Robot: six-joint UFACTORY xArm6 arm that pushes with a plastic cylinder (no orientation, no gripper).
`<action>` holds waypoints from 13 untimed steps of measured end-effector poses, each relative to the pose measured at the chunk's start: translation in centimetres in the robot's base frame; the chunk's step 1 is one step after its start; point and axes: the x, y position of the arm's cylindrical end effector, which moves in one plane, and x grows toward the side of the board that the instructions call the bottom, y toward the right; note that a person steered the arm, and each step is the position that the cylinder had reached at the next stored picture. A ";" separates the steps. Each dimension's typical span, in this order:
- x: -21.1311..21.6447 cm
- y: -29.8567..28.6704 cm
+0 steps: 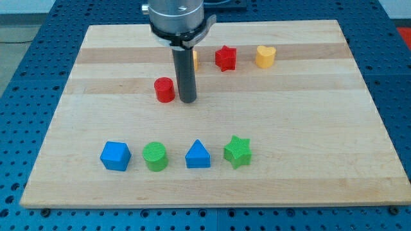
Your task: Move the red circle to the left of the yellow hexagon
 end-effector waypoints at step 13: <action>-4.1 -8.7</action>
